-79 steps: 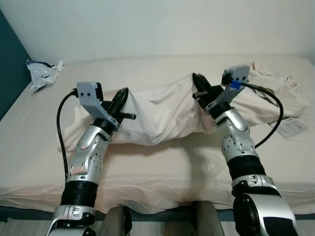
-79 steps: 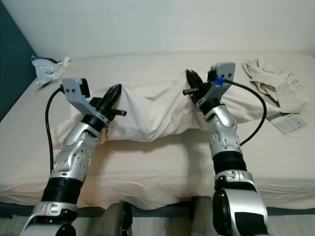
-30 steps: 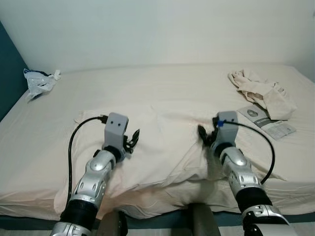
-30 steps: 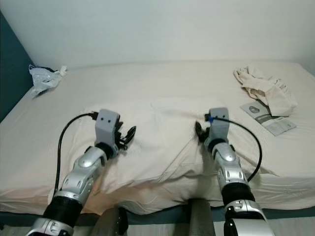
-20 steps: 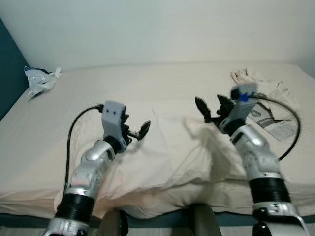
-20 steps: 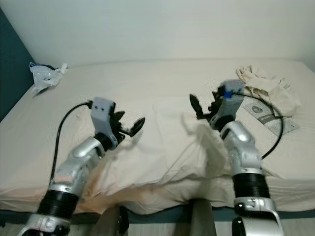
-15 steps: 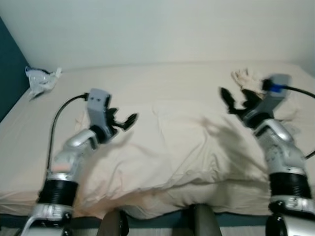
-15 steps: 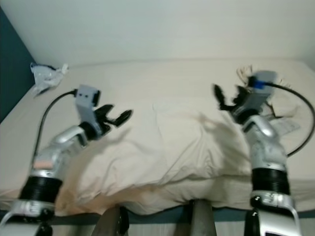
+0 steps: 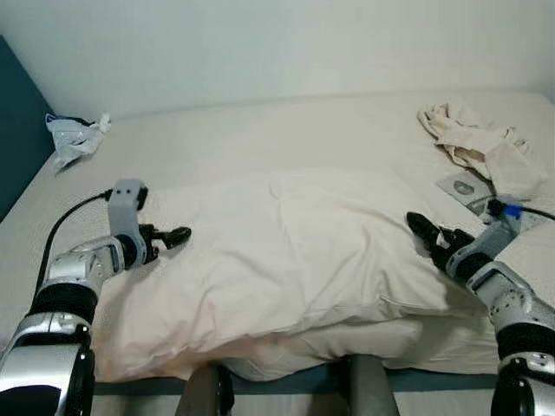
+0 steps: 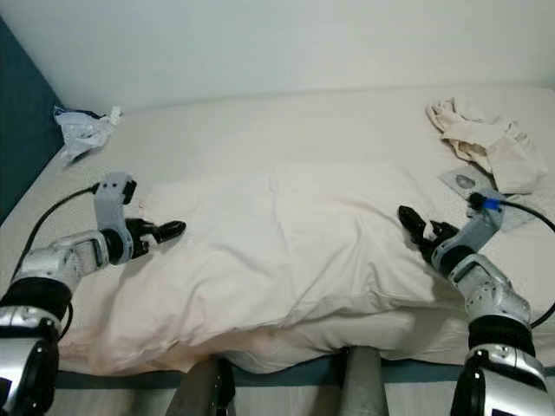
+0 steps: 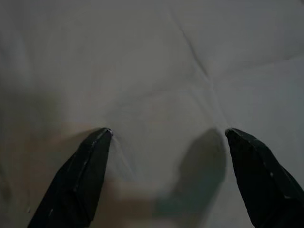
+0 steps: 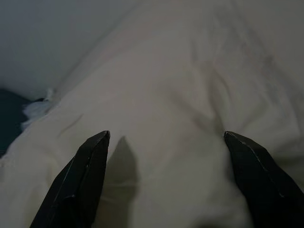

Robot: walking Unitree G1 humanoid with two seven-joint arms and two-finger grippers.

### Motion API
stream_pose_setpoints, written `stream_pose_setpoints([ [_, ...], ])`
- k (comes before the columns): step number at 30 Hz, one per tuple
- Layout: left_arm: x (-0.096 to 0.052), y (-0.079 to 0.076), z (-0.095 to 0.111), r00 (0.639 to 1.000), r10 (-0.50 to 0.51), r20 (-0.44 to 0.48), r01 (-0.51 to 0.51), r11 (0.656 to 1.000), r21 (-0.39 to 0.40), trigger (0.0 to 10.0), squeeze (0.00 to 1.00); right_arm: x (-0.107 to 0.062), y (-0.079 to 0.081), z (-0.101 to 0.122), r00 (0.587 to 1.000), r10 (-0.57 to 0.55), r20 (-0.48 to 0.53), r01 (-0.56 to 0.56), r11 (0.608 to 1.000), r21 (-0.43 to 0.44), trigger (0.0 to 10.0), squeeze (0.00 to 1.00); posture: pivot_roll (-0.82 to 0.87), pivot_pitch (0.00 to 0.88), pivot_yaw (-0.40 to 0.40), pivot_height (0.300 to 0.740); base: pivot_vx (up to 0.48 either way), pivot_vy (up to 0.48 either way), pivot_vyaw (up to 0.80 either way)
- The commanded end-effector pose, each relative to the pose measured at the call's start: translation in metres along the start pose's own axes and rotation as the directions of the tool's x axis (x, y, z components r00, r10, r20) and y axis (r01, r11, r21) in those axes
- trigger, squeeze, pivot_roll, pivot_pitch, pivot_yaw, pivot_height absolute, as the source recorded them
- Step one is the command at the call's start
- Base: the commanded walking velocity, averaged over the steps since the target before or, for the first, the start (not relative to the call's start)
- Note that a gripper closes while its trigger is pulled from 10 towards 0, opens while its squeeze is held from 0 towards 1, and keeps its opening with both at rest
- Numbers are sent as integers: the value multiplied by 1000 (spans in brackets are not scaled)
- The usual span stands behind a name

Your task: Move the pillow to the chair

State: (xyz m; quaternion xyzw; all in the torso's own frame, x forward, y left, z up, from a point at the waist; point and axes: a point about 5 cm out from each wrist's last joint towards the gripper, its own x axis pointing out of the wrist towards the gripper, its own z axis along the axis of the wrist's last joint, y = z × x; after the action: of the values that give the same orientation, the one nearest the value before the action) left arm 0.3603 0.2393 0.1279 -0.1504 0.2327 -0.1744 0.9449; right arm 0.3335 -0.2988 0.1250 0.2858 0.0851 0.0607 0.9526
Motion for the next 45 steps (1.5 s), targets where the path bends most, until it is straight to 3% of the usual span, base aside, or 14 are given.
stream_pose_setpoints([
  [1,-5,7,-4,1000,4,-31,-5,999,-45,10000,1000,4,3,-19,997,25,-70,-22,999,43,10000,1000,32,185,89,592,0,0,0],
  [2,-4,8,-13,996,-3,-84,-1,999,-40,10000,1000,6,4,-27,993,24,-114,-21,999,29,10000,733,34,185,89,592,0,0,0],
  [3,-2,7,-24,989,-21,-147,19,1000,-20,10000,392,8,5,-36,987,22,-160,-19,1000,22,10000,0,36,186,90,592,0,0,0],
  [6,5,-2,-50,962,-77,-264,88,996,31,10000,235,12,13,-54,970,68,-231,-62,997,34,10000,0,33,184,90,592,0,0,0],
  [15,28,-53,-84,904,-332,-268,333,942,-43,10000,235,24,45,-78,916,237,-325,-217,971,96,10000,0,31,181,87,592,0,0,0],
  [16,32,-62,-86,896,-360,-259,363,931,-38,10000,0,25,48,-82,902,239,-359,-234,971,56,10000,0,29,178,85,592,0,0,0],
  [19,39,-84,-89,876,-411,-253,436,899,49,10000,0,27,55,-92,857,222,-465,-297,950,-93,10000,0,30,177,84,592,0,0,0],
  [23,41,-101,-95,855,-457,-246,484,873,58,9882,0,32,66,-93,838,243,-488,-337,934,-115,10000,0,29,175,78,592,0,0,0],
  [24,41,-103,-96,858,-453,-243,480,875,65,7961,0,33,68,-92,837,252,-487,-346,932,-113,10000,0,29,175,79,592,0,0,0],
  [25,41,-103,-96,858,-453,-243,480,875,65,7961,0,33,68,-92,837,252,-487,-346,932,-113,10000,0,29,175,79,592,0,0,0],
  [27,42,-107,-100,868,-444,-222,470,879,79,0,0,34,72,-92,834,263,-485,-360,926,-116,10000,0,27,173,77,592,0,0,0],
  [28,42,-107,-100,868,-444,-222,470,879,79,0,0,34,72,-92,834,263,-485,-360,926,-116,10000,0,27,173,77,592,0,0,0],
  [30,42,-108,-98,888,-425,-175,443,893,80,0,0,35,72,-93,841,244,-484,-347,928,-136,0,0,26,173,75,592,0,0,0],
  [45,35,-110,-77,941,-332,61,324,939,111,0,0,41,80,-85,901,255,-350,-326,931,-161,0,0,32,162,78,592,0,0,0],
])
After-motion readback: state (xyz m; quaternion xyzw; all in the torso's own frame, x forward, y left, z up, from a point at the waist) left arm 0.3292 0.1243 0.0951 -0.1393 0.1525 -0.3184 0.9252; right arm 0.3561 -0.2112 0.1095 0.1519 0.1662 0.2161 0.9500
